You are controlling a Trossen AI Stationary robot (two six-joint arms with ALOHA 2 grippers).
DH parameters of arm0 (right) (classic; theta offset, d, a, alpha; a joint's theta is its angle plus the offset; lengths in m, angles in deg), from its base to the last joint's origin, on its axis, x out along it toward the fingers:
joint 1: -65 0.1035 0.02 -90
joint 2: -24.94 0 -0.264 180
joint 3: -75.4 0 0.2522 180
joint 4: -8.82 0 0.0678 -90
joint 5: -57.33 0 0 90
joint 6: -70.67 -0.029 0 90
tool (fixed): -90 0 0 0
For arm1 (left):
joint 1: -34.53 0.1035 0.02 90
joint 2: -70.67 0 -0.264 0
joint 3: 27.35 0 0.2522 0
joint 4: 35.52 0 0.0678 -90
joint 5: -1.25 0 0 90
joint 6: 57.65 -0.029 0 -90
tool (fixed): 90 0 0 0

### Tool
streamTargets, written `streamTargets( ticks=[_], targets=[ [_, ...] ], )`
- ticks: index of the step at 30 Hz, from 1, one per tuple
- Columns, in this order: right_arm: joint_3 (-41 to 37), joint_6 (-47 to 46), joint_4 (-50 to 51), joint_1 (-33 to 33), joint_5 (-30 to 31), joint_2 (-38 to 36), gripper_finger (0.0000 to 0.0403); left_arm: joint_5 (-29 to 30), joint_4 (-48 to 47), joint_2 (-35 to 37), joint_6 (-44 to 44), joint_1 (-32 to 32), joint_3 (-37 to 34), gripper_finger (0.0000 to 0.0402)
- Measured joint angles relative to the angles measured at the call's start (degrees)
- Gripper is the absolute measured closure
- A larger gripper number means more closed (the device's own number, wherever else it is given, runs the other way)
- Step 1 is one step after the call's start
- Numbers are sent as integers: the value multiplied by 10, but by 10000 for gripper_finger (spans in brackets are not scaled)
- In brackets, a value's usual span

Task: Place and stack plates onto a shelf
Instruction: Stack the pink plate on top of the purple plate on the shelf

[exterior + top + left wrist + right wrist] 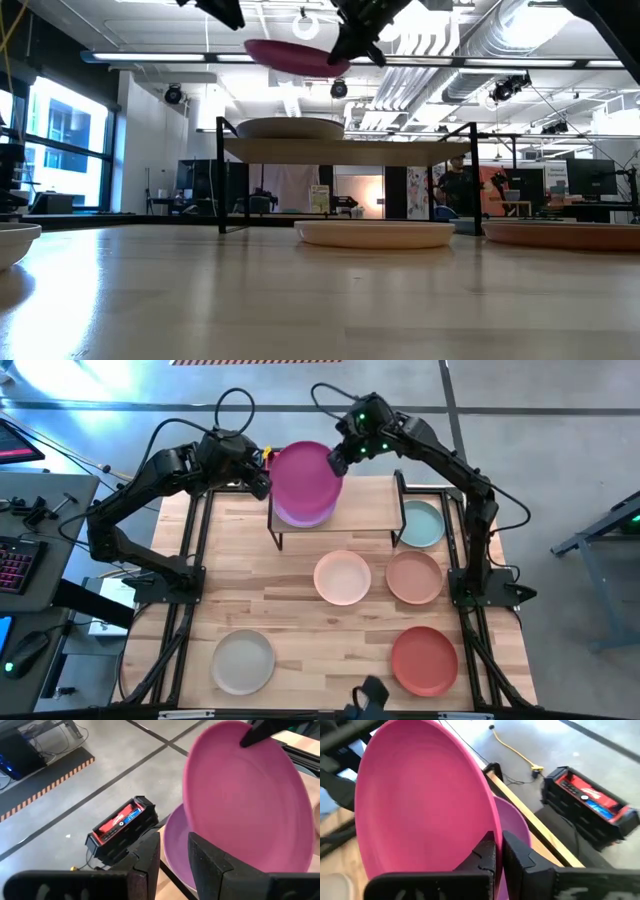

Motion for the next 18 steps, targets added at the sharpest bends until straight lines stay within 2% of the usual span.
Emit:
streamTargets(
  ticks=[5,12,18],
  targets=[
    [0,-23,-7,-32,-55,9,402,-18,1,0,0,0,0,314],
    [0,-34,0,-50,-90,43,403,-27,1,-2,0,0,0,314],
    [0,-50,20,-51,-90,63,403,-27,1,-2,5,0,0,314]
  ],
)
